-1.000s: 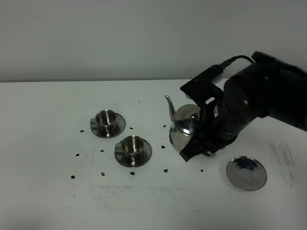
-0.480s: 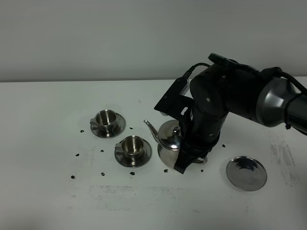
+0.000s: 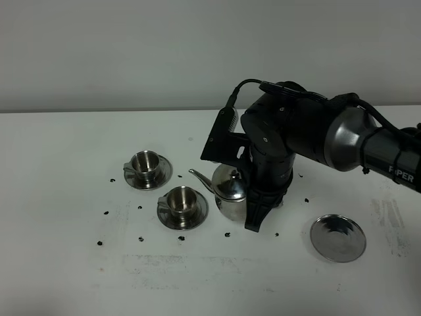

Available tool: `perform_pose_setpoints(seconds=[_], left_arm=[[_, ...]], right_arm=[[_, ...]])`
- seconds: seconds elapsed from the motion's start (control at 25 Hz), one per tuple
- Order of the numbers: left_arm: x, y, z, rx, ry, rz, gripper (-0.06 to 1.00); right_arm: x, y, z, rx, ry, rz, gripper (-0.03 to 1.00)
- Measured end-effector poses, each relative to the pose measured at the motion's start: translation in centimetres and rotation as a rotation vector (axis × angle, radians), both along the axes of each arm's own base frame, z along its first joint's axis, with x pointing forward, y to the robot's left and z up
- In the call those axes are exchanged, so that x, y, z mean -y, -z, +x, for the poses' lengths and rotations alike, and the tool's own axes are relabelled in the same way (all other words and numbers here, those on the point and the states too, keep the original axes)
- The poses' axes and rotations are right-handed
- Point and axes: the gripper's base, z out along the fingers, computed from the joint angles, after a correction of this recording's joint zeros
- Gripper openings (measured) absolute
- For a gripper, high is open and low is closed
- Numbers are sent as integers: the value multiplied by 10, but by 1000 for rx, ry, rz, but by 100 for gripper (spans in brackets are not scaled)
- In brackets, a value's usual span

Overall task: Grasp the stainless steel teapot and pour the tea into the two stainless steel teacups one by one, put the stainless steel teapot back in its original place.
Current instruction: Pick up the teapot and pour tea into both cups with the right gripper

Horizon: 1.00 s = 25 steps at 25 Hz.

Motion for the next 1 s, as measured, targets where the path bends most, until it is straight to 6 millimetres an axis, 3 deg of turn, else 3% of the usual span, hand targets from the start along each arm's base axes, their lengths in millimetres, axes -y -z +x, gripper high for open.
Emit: perform_pose_setpoints(seconds=[0.36, 1.0], left_arm=[[0, 0, 0, 0, 0, 0, 50], [0, 0, 0, 0, 0, 0, 50]], right_arm=[[-15, 8, 6, 21, -123, -74, 20], [-15, 18, 11, 68, -246, -218, 20]])
